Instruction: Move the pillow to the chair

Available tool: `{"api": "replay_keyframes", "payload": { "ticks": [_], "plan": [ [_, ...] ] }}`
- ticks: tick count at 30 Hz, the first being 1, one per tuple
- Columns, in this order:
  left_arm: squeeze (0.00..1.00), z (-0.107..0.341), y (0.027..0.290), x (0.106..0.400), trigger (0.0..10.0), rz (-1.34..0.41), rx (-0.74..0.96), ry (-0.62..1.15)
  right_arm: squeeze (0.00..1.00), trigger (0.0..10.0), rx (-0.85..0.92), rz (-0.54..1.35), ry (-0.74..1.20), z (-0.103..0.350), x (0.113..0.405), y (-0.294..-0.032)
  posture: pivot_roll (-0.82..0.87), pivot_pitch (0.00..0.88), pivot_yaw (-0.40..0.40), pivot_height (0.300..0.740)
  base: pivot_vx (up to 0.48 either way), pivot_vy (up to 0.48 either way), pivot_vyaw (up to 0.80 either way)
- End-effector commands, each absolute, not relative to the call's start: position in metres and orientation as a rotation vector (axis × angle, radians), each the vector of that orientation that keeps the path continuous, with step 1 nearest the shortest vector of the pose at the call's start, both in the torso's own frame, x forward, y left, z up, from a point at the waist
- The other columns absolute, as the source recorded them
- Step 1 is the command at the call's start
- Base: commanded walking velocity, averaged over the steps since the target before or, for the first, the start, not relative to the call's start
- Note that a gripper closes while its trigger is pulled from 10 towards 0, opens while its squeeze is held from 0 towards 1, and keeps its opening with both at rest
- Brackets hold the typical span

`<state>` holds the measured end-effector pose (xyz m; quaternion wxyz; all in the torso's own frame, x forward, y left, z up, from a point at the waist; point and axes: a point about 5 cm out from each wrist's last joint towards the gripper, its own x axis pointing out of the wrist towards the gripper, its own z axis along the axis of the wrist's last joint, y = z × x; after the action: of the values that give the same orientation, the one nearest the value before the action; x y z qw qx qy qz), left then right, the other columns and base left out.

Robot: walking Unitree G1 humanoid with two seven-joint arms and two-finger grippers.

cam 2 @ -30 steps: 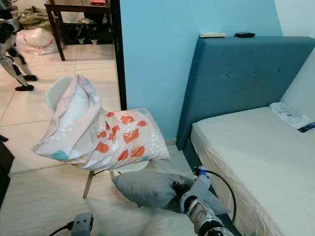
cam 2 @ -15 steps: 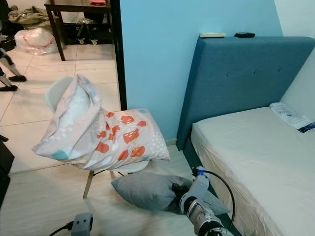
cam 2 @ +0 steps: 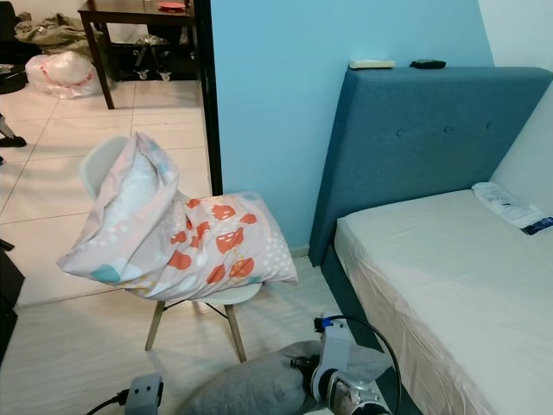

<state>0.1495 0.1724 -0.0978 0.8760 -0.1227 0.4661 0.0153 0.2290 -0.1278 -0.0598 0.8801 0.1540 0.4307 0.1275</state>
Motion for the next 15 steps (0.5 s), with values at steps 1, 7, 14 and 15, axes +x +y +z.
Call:
{"api": "replay_keyframes", "payload": {
  "ticks": [1,7,14,15],
  "plan": [
    [0.00,-0.099,0.171,0.146,10.0,0.031,-0.254,0.989,0.00,10.0,0.269,0.287,0.880,-0.057,0.233,-0.132,0.07,0.006,-0.122,0.740,0.000,0.000,0.77],
    [0.00,-0.100,0.172,0.146,10.0,0.031,-0.251,0.991,0.00,10.0,0.229,0.315,0.903,-0.060,0.228,-0.131,0.07,0.000,-0.120,0.740,0.000,0.000,0.77],
    [0.00,-0.100,0.173,0.144,10.0,0.031,-0.248,0.990,0.00,10.0,0.206,0.330,0.927,-0.066,0.219,-0.130,0.08,0.005,-0.110,0.740,0.000,0.000,0.77],
    [0.00,-0.100,0.173,0.144,10.0,0.031,-0.248,0.990,0.00,10.0,0.206,0.330,0.927,-0.066,0.219,-0.130,0.08,0.005,-0.110,0.740,0.000,0.000,0.77]
  ]
}}
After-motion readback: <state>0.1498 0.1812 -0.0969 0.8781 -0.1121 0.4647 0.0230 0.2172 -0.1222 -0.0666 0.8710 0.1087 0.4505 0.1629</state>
